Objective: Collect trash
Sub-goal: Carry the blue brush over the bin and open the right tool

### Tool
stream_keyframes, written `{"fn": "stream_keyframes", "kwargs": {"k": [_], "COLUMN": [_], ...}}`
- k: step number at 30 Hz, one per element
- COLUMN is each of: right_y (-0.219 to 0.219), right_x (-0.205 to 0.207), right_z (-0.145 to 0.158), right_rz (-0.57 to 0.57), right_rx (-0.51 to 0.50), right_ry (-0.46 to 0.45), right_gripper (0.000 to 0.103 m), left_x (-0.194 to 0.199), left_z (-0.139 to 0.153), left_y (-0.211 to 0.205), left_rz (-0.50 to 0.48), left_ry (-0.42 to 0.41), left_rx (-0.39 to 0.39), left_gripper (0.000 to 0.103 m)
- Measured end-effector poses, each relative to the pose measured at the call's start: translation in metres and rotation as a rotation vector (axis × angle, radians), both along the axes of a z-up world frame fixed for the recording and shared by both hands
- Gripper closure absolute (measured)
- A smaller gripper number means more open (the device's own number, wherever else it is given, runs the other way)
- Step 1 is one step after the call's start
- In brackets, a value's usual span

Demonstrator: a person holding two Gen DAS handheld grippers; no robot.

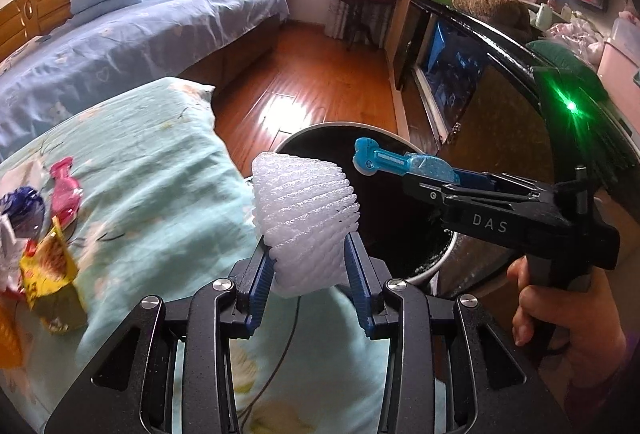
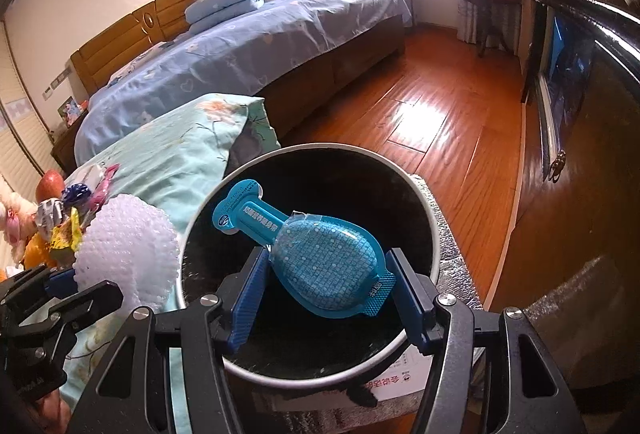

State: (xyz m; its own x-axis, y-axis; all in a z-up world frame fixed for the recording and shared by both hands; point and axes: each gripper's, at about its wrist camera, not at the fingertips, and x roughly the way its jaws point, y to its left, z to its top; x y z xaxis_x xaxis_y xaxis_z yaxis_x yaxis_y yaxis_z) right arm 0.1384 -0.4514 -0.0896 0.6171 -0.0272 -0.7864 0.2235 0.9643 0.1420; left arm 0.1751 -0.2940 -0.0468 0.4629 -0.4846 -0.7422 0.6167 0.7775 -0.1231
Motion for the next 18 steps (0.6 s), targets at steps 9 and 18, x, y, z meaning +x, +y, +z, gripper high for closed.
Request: {"fn": "stream_keyframes", "kwargs": {"k": [9, 18], "right_y": [-0.014, -0.024], "right_x": [0.011, 0.016], "right_z": [-0.001, -0.005], "right_rz": [-0.008, -0.021], "right_rx": [0.000, 0.031], "right_ry": [0.007, 0.018], "right_gripper": [0.042, 0.031], "left_x": [0.017, 0.022], "left_z": [-0.009, -0.011], "left_y": [-0.015, -0.020], "left_rz": [-0.007, -0.013], "left_ry": [0.029, 0.036], "left_rx": [0.010, 0.006], "left_gripper": [0.069, 0.046]}}
